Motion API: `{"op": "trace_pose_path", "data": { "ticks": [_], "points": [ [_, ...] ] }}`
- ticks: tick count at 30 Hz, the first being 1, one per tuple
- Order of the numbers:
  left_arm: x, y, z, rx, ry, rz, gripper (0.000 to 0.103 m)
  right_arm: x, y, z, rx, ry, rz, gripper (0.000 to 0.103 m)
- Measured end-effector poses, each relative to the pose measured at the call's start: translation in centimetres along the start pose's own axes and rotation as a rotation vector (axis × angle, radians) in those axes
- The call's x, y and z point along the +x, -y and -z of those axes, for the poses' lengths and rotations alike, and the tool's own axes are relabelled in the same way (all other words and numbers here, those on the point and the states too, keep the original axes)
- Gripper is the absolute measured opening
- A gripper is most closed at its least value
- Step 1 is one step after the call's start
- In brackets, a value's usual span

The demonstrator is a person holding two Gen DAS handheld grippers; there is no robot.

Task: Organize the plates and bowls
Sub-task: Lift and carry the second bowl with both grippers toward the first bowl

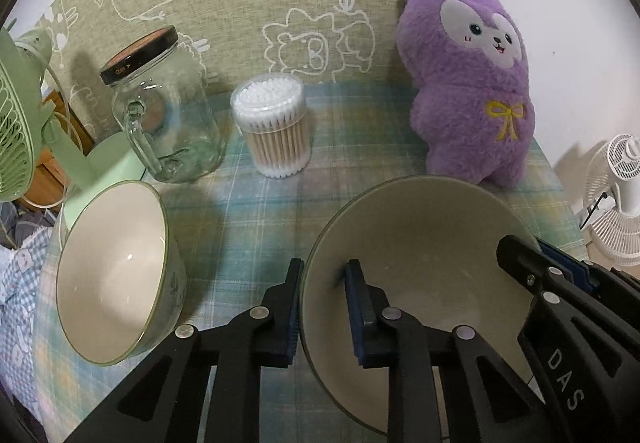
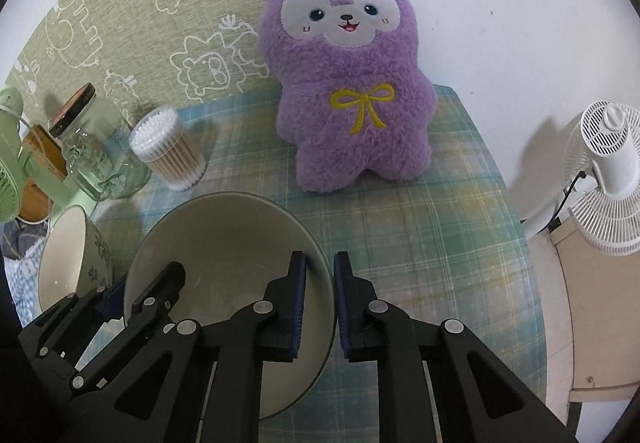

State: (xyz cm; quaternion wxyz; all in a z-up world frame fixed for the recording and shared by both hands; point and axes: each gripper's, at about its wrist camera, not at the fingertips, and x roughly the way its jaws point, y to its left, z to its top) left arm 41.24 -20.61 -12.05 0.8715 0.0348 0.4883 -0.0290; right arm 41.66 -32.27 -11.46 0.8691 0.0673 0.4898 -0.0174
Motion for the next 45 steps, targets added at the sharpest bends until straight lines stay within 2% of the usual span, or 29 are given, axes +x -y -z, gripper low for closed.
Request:
{"op": "trace_pose_path", "data": {
  "ticks": [18, 34, 45],
  "points": [
    [-3.6, 0.3, 2.5, 0.058, -0.009, 0.002, 0.019, -3.9, -0.3, 3.0, 0.007, -0.014, 0.034, 0.017],
    [-11.1, -2.6, 5.5, 0.085, 0.037, 0.051, 0.019, -12.2, -3.3, 6.8, 0.038, 0.035, 0.073, 0.017],
    [-16.6, -6.7, 8.5, 0.106, 0.066, 0.058, 0.019, -17.7, -7.9, 10.7, 0.048, 0.067, 0.082, 0.017]
  ]
}}
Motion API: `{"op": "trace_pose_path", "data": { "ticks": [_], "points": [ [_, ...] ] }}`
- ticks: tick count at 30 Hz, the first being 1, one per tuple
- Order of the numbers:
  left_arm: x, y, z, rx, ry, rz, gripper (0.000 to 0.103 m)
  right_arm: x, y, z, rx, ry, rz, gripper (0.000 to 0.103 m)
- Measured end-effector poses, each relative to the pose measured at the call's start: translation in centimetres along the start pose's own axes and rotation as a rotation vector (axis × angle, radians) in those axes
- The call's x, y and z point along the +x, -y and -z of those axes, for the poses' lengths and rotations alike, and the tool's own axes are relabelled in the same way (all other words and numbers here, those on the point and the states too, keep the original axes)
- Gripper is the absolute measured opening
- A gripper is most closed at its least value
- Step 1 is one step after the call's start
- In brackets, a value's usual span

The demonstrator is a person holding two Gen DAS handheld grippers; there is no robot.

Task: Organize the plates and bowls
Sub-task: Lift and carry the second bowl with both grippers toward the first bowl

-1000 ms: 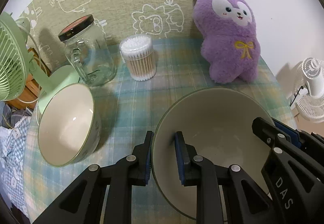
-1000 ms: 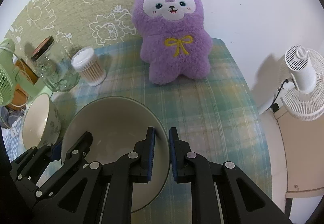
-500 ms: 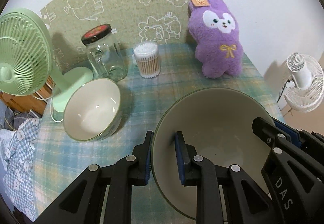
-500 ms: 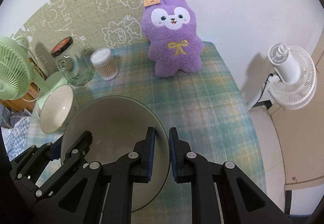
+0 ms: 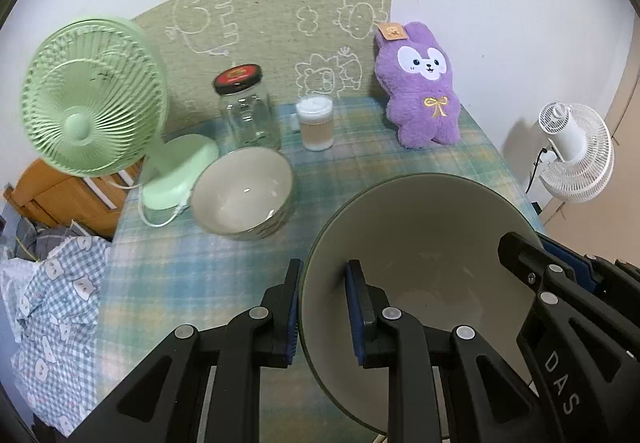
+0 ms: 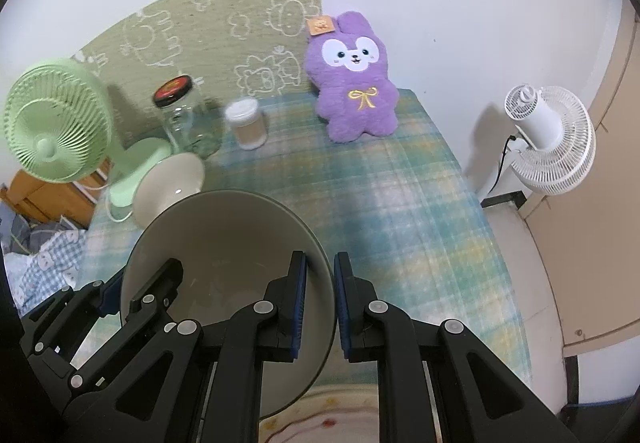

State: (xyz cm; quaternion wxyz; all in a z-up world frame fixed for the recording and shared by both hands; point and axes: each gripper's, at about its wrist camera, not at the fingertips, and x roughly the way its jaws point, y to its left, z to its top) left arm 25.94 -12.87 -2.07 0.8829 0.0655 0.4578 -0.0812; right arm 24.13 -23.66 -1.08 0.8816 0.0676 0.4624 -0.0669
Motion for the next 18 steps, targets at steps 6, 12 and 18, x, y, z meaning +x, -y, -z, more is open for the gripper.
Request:
{"op": "trace_pose_path", "data": {
  "ticks": [6, 12, 18],
  "points": [
    [-2.5, -2.7, 2.2, -0.016, 0.007, 0.002, 0.019, -2.5, -2.8, 2.5, -0.005, 0.004, -0.002, 0.017],
    [-4.5, -5.3, 4.2, -0.019, 0.005, 0.002, 0.019, -4.5, -5.5, 5.2, -0.017, 0.008, 0.000, 0.017],
    [-5.6, -7.7, 6.4, -0.022, 0.001, 0.006, 0.019, -5.7, -7.9, 7.9, -0.020, 0.010, 0.004, 0.017]
  ]
}}
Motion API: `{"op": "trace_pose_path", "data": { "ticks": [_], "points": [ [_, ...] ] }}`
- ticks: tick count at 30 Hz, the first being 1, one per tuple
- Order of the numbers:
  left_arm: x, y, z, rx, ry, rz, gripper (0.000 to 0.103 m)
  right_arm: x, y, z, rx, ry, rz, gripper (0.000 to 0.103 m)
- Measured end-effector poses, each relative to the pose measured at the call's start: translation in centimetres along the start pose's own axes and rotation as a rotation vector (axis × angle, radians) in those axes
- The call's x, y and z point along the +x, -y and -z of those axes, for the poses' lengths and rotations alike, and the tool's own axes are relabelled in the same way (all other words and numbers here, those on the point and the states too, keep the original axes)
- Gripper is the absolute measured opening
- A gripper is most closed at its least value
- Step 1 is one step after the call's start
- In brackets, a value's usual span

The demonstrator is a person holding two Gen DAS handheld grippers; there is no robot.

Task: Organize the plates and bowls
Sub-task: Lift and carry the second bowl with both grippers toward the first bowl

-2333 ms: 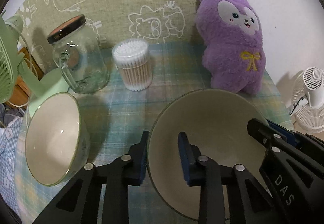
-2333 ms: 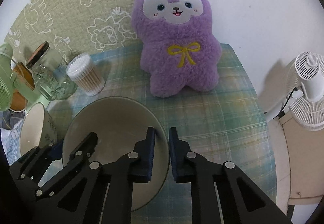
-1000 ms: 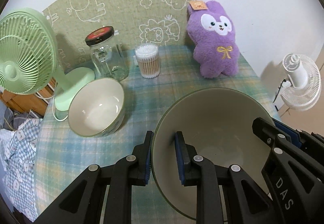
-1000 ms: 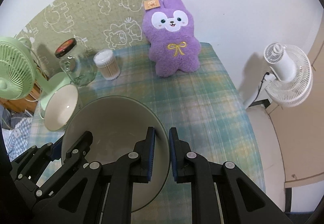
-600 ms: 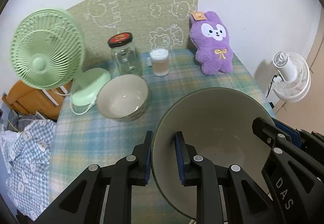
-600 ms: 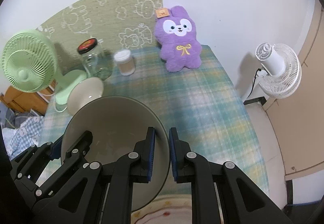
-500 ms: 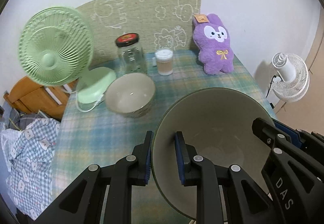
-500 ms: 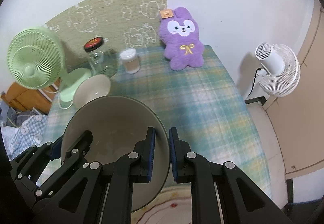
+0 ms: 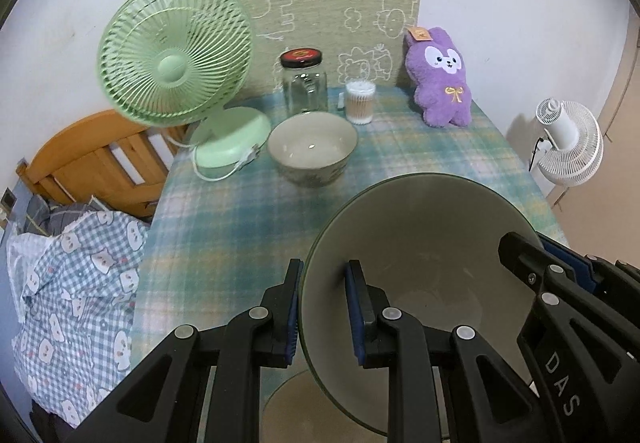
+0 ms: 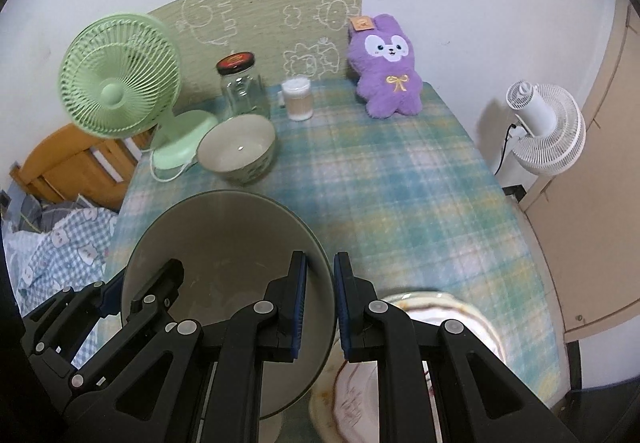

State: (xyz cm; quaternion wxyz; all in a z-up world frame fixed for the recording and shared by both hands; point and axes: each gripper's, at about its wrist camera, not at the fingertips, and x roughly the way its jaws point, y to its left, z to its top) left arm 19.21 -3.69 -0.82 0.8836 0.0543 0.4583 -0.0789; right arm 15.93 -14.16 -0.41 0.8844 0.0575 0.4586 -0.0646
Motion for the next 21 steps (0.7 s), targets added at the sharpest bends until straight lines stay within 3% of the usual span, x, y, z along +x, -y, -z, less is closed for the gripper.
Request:
{"op": "trace_pose_path", "data": {
  "ticks": [21],
  "points": [
    [0.4, -3.8, 6.8, 0.002, -0.054, 0.018, 0.020, 0.2, -4.1, 7.3, 0.006, -0.038, 0.033, 0.017]
  ]
}}
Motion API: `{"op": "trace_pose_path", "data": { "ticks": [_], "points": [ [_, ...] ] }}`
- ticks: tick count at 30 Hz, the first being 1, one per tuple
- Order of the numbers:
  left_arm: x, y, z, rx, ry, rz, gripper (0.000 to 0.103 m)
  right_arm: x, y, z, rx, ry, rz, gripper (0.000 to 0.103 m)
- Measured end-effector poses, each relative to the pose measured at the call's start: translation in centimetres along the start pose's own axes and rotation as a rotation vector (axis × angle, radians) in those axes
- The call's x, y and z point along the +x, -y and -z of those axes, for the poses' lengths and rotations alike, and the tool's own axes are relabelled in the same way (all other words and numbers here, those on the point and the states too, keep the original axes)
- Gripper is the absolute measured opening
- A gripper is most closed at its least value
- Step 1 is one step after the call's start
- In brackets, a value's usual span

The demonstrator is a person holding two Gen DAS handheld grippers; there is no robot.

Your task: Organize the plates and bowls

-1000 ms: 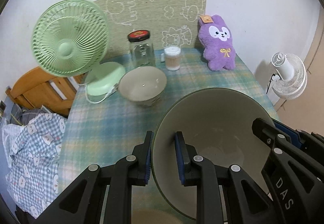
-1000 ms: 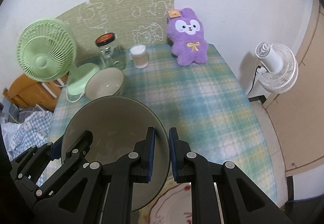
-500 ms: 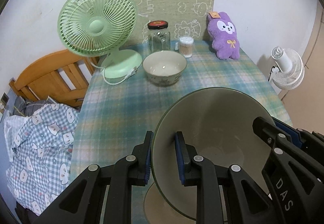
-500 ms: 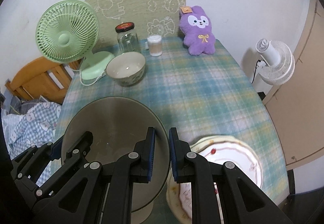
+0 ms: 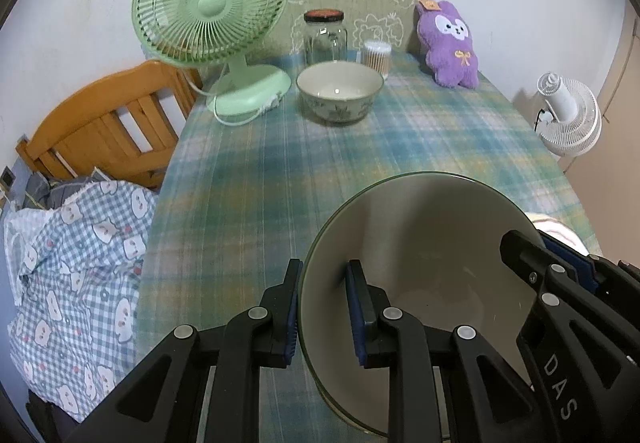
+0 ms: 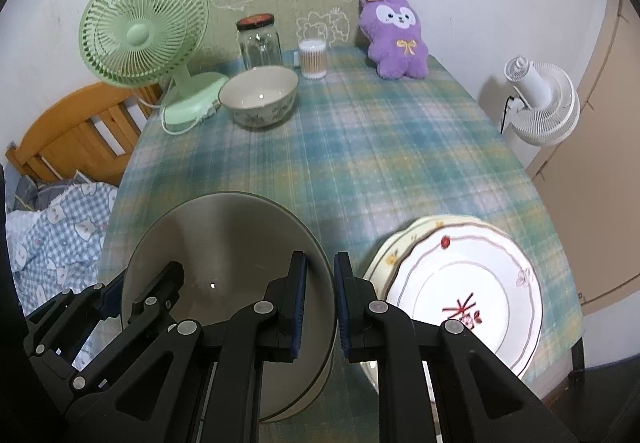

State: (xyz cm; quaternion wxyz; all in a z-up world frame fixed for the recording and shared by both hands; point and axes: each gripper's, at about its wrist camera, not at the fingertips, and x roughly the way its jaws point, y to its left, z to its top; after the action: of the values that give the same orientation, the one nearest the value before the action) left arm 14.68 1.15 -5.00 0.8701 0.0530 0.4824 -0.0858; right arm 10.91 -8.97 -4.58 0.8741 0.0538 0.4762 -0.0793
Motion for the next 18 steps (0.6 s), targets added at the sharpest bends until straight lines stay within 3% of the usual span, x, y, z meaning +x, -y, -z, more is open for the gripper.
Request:
{"op": "trace_pose_path", "data": {
  "ticks": [18],
  "points": [
    [2.1, -1.0, 3.2, -0.005, -0.090, 0.010, 0.019, 2.2, -1.0, 3.1, -0.013, -0.085, 0.017, 0.017]
  ]
}}
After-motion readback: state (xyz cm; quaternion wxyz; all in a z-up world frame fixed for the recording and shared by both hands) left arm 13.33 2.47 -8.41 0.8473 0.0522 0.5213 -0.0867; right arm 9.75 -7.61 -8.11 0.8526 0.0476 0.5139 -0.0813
